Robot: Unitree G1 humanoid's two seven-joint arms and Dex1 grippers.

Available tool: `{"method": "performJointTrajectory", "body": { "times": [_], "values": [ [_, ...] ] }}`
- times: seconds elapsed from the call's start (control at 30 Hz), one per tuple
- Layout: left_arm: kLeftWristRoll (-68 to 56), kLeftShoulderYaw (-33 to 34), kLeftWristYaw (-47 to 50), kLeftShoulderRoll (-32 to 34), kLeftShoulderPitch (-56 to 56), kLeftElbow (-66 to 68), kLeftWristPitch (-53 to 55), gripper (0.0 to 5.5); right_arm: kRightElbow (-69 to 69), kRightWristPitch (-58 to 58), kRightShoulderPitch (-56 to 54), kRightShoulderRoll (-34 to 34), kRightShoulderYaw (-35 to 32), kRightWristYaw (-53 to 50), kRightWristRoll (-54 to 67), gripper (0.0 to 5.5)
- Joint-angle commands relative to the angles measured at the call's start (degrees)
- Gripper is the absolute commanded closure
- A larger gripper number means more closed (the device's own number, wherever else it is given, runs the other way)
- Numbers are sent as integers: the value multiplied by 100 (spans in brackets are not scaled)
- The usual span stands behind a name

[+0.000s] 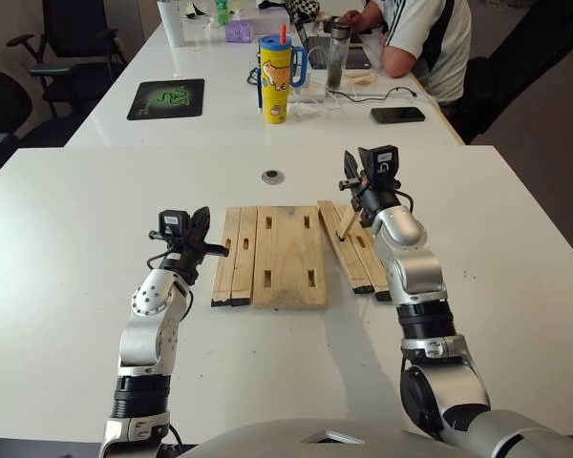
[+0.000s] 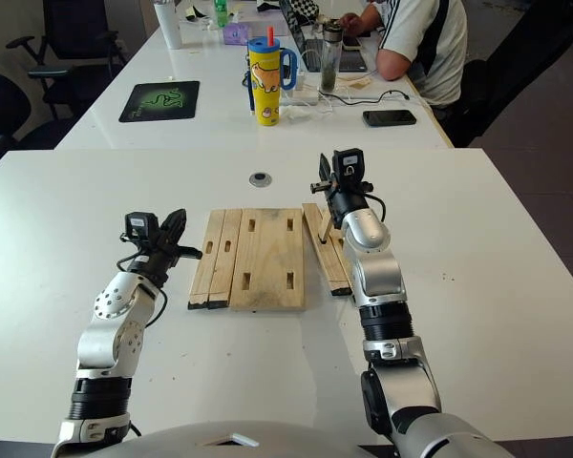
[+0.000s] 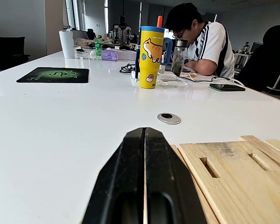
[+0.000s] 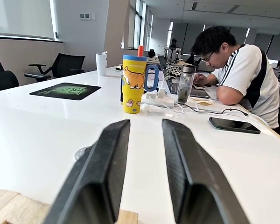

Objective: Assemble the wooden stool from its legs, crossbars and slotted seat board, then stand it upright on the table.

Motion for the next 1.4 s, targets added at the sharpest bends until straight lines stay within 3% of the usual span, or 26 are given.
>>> {"method": "performJointTrajectory", "body": {
  "times": [0.03, 0.17, 0.33, 0.4, 0.63, 0.77, 0.87, 0.97, 1.17, 1.3, 1.4],
  "values": [
    [20, 6, 19, -24, 44, -44, 1, 550, -57, -726, 363, 195, -105, 79, 194, 423],
    [26, -37, 3, -56, 85, -65, 6, 550, -816, -1183, 131, 302, -278, -108, 362, 423],
    [39, -56, 44, -90, 259, -203, 35, 550, -1457, -543, -536, 201, -556, -404, 576, 423],
    [58, -77, 70, -117, 338, -292, 47, 550, -1527, 153, -301, -54, -639, -313, 619, 423],
    [53, -21, 172, -134, 664, -593, 113, 550, -3239, 2071, 1776, -581, -669, 14, 895, 329],
    [62, -45, 249, -179, 839, -751, 148, 550, -3869, 3311, 2480, -923, -165, 508, 1255, 274],
    [62, -51, 293, -184, 901, -821, 167, 550, -4181, 4393, 2639, -1159, 66, 640, 1479, 274],
    [47, -35, 328, -182, 925, -878, 196, 550, -4368, 5377, 2635, -973, -154, 472, 1737, 274],
    [39, -50, 352, -183, 949, -921, 224, 550, -4522, 6208, 2746, -767, -304, 332, 1879, 274],
    [34, -56, 370, -194, 983, -961, 232, 550, -4312, 7211, 2628, 77, -1244, 321, 2227, 274],
    [20, -54, 389, -220, 988, -972, 233, 550, -4121, 7163, 2575, 0, -1308, 235, 2085, 274]
  ]
}}
